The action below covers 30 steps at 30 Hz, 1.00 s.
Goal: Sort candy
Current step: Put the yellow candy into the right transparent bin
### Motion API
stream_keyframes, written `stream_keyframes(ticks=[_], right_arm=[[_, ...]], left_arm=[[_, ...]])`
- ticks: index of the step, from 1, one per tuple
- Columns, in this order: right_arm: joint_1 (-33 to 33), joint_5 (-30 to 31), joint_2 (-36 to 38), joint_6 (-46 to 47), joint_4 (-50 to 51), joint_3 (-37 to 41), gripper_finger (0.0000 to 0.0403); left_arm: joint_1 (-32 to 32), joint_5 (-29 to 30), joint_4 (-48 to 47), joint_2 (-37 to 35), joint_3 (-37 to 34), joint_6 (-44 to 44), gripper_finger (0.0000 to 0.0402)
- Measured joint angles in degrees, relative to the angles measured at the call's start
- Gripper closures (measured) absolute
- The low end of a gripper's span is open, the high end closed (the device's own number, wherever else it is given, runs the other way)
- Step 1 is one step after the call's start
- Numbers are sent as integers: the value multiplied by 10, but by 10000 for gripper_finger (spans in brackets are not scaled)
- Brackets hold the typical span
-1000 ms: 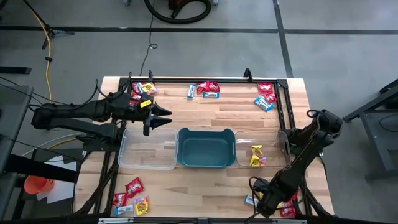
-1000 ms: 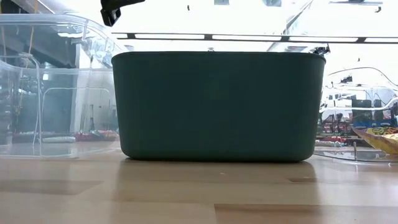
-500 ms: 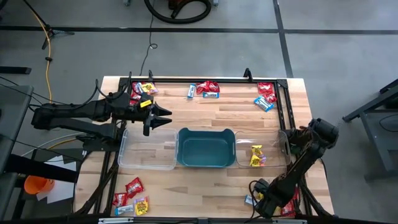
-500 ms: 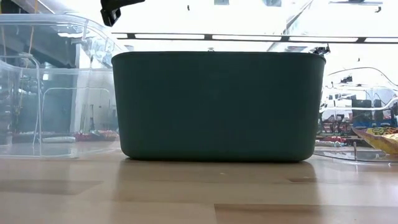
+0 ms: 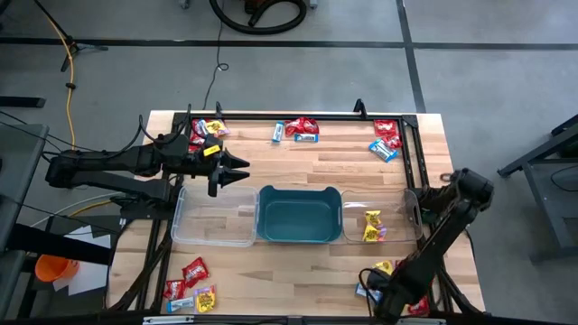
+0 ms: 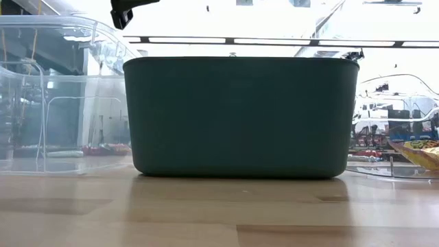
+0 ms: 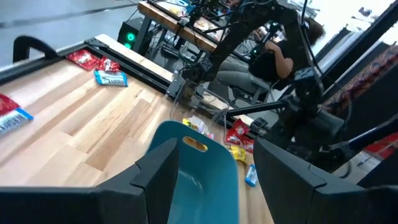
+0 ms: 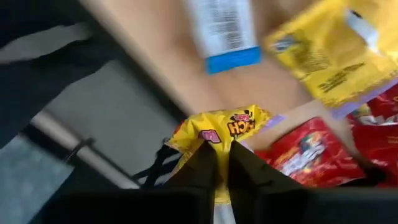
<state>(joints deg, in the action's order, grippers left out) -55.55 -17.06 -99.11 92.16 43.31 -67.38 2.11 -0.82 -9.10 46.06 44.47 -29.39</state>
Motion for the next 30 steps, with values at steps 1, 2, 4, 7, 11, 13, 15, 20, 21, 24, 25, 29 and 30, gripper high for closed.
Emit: stream_keyframes(ticks=[1, 2, 4, 7, 11, 13, 15, 20, 21, 24, 25, 29, 30], right_arm=[[0, 6, 14, -12, 9, -9, 374], [0, 17, 31, -26, 19, -16, 376], [2, 52, 67, -62, 33, -27, 390], [15, 128, 130, -110, 54, -32, 396], [54, 275, 206, -131, 135, -31, 392], [78, 333, 234, -131, 201, -31, 398], [101, 354, 249, -131, 272, -30, 400], [139, 354, 253, -130, 378, -29, 392], [146, 350, 253, -130, 382, -29, 390], [166, 338, 253, -131, 381, -29, 370], [172, 333, 253, -131, 382, -29, 359], [185, 325, 253, -138, 383, -29, 297], [186, 322, 253, -142, 384, -29, 279]], left_arm=[[0, 0, 0, 0, 0, -10, 206], [0, 0, 0, 0, 0, -20, 206], [0, 0, 0, 0, 0, -27, 206], [0, 0, 0, 0, 0, -13, 206], [0, 0, 0, 0, 0, -5, 206], [0, 0, 0, 0, 0, -5, 206], [0, 1, 0, 0, 0, -5, 206], [0, 1, 0, 0, 0, -5, 206], [0, 1, 0, 0, 0, -5, 206], [0, 1, 0, 0, 0, -5, 206], [0, 2, 0, 0, 0, -4, 206], [0, 2, 0, 0, 0, -4, 206], [0, 2, 0, 0, 0, -4, 206]])
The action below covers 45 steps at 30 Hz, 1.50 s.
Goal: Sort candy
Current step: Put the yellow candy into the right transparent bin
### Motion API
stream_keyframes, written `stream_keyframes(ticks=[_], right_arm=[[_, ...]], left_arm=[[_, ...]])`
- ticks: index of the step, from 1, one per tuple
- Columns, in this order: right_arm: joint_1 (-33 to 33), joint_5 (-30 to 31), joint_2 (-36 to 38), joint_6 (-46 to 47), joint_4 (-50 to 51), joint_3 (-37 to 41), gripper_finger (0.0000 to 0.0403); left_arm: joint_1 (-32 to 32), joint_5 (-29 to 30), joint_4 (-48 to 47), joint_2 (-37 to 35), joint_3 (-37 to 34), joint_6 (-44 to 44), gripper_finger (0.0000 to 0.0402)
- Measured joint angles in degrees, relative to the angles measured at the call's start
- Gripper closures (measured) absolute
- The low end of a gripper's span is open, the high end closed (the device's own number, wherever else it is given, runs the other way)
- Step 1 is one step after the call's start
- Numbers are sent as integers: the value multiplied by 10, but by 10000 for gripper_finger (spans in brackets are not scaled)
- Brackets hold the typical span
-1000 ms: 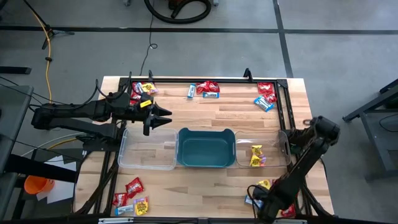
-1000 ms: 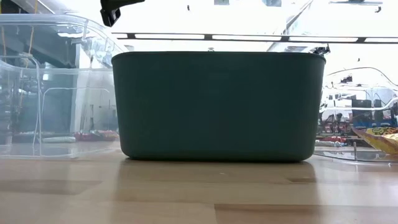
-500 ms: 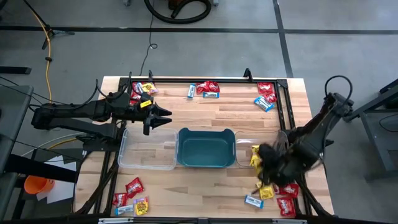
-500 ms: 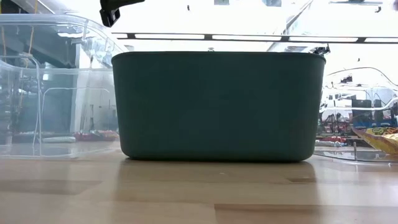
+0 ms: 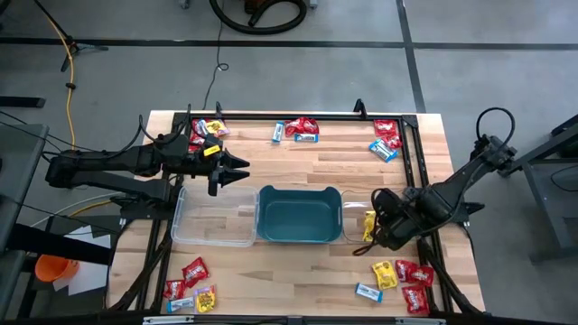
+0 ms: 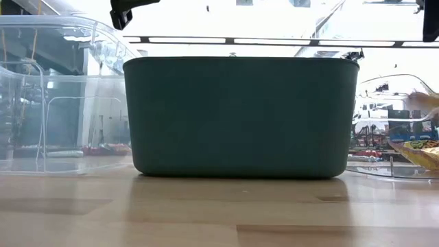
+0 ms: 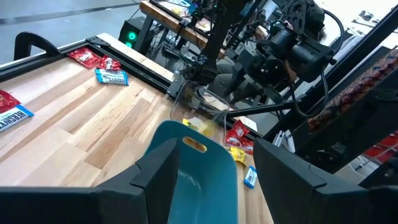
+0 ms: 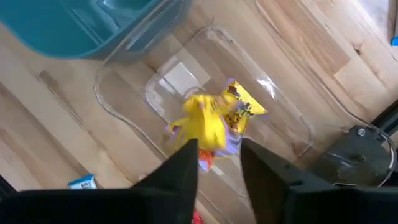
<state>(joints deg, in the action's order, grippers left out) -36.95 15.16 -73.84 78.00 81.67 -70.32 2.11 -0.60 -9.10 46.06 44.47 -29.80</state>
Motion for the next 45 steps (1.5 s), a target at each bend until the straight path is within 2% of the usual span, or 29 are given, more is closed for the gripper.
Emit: stream_keyframes(ticks=[3, 6, 9, 13, 17, 20, 23, 26, 29, 31, 35, 39, 45], right_arm=[[2, -3, 0, 0, 6, 1, 232], [2, -4, 5, 4, 4, 24, 203], [4, -24, 20, 11, -36, 69, 193], [36, -28, 64, -6, -165, 133, 192], [114, 48, 120, -66, -307, 170, 192], [197, 62, 162, -155, -429, 195, 192], [282, 37, 187, -242, -548, 219, 192], [363, -29, 188, -302, -640, 231, 192], [424, -103, 169, -340, -696, 233, 192], [454, -146, 153, -355, -723, 233, 192], [492, -202, 116, -356, -753, 233, 192], [510, -218, 86, -346, -757, 233, 192], [524, -218, 61, -284, -784, 233, 192]], left_arm=[[0, 0, 0, 0, 0, 0, 206], [0, 0, 0, 0, 0, 0, 206], [0, 0, 0, 0, 0, 0, 206], [0, 6, 0, 0, 0, 2, 206], [0, 64, 3, 1, 0, 26, 206], [3, 130, 28, 9, 0, 36, 206], [19, 142, 61, 30, 2, 45, 206], [45, 119, -19, 75, 46, 31, 206], [84, 113, -222, 134, 129, 25, 206], [122, 136, -354, 174, 177, 30, 206], [216, 211, -485, 233, 198, 34, 206], [305, 246, -473, 279, 162, 65, 206], [413, 206, -330, 331, 90, 37, 206]])
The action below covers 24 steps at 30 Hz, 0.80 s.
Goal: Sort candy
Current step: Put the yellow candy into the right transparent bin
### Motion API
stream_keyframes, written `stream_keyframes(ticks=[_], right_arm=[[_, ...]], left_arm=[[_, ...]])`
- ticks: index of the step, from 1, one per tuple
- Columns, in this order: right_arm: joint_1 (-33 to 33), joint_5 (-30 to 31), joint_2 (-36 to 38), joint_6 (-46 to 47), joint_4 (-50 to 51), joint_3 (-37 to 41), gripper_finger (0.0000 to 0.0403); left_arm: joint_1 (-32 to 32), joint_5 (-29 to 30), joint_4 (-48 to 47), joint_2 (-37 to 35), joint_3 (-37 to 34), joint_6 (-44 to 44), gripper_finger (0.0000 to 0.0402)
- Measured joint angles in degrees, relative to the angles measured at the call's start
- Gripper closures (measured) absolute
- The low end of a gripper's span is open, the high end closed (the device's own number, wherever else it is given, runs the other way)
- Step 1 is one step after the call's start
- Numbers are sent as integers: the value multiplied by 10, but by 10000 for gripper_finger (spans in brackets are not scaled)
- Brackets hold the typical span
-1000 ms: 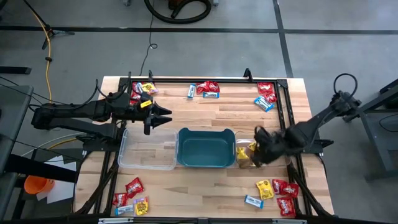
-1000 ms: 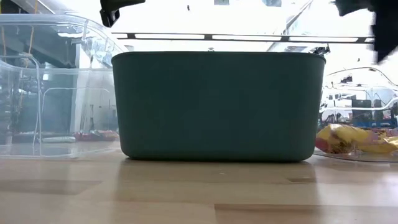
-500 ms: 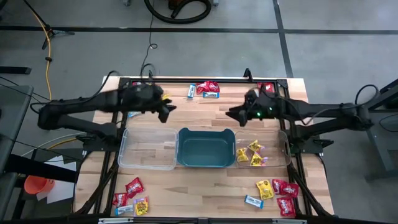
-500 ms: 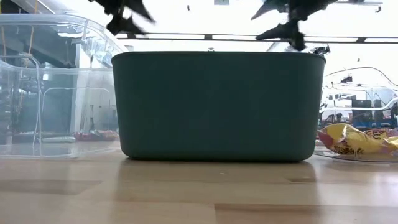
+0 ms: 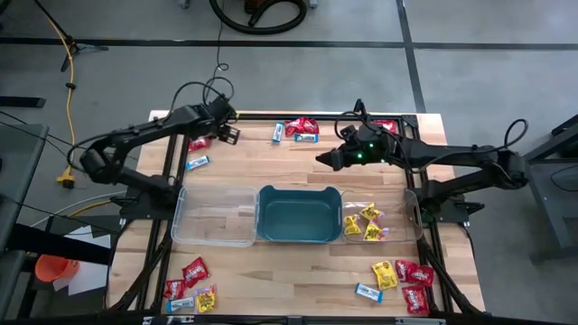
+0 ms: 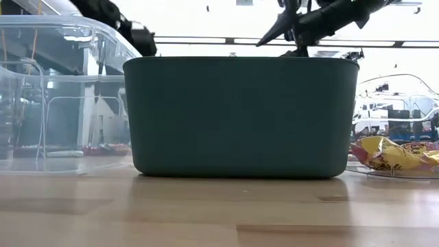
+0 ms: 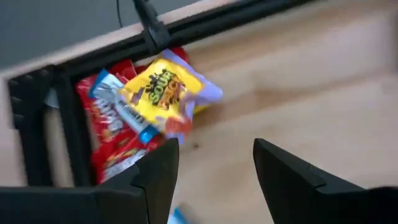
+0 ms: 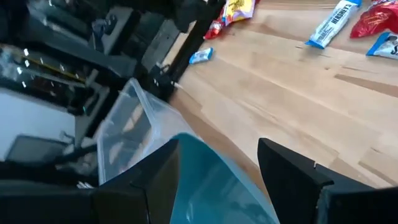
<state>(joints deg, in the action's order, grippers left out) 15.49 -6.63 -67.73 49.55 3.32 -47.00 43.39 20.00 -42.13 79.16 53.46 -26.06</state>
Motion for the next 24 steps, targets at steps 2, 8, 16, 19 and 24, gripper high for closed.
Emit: stream_keyframes(ticks=[2, 8, 16, 19, 24], right_arm=[[3, 5, -2, 14, -15, 0, 192], [3, 30, -2, 20, -24, 0, 192], [3, 29, -2, 6, -23, 0, 192], [3, 19, -2, -5, -23, 0, 192], [3, 17, -2, -8, -23, 0, 192]], left_arm=[[25, -11, 46, 14, -19, -25, 206], [69, -14, 103, 48, -58, -67, 206], [88, -8, 154, 109, -61, -98, 206], [88, -9, 155, 130, -61, -126, 206], [81, 1, 154, 148, -60, -124, 215]])
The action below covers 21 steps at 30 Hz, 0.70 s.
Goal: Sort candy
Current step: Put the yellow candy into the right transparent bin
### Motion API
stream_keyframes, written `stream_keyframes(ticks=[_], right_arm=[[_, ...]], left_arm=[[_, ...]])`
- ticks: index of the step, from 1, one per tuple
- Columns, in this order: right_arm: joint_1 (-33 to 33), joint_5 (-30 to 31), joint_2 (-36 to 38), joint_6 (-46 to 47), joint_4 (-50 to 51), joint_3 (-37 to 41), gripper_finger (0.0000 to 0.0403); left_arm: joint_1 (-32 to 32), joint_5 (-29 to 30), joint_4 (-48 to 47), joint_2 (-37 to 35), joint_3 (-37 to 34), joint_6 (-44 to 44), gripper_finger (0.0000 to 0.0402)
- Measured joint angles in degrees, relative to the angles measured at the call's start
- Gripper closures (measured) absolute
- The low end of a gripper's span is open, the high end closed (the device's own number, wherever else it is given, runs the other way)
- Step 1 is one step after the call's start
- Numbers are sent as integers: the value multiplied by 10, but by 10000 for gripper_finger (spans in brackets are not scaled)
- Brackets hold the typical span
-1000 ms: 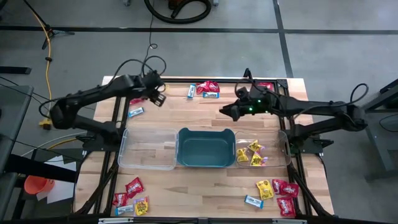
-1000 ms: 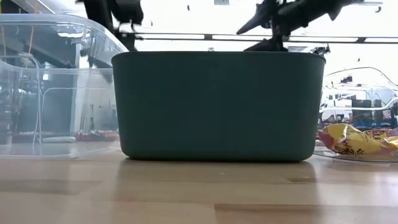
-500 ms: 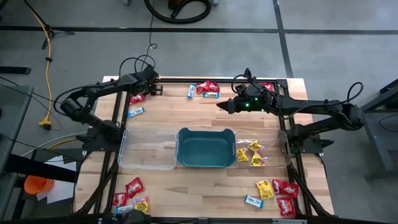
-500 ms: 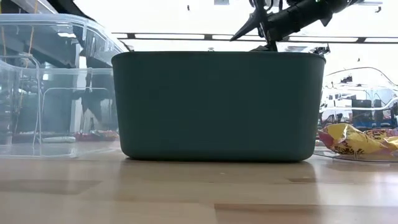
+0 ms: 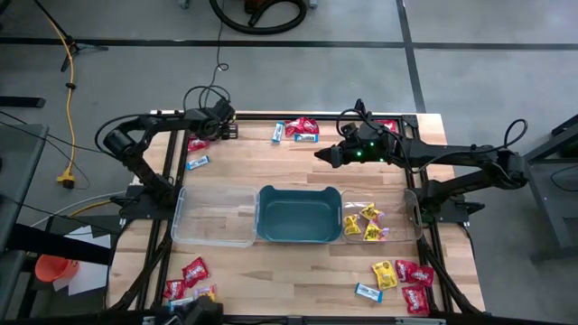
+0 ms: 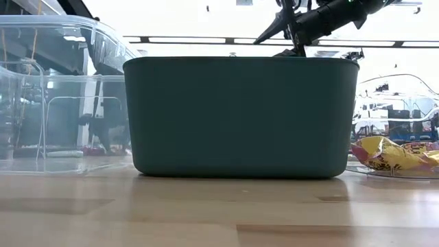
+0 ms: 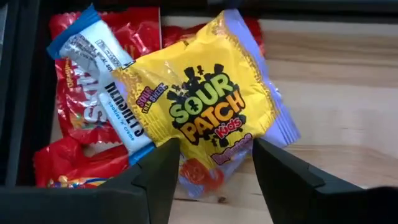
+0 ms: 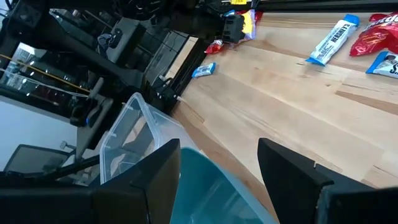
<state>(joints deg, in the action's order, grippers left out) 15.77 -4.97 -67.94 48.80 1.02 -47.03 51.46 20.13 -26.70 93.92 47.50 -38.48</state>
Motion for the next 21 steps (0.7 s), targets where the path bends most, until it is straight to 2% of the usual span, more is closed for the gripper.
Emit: stream_keyframes(ticks=[3, 7, 8, 12, 16, 21], right_arm=[[0, 0, 0, -7, 0, 0, 192], [0, -12, 0, -13, 0, 0, 192], [0, -16, 0, -13, 0, 0, 192], [0, -44, 1, -23, 0, 0, 192], [0, -95, 11, -36, -11, 0, 192], [0, -128, 54, -42, -24, -1, 192]], left_arm=[[-2, -3, 11, -2, 1, 8, 256], [-2, -20, 13, -17, 1, 27, 368], [-2, -28, 13, -24, 1, 36, 384], [-2, -33, 3, -74, 1, 62, 396], [-9, -62, 6, -166, 1, 97, 400], [-86, -132, 16, -292, 1, 122, 401]])
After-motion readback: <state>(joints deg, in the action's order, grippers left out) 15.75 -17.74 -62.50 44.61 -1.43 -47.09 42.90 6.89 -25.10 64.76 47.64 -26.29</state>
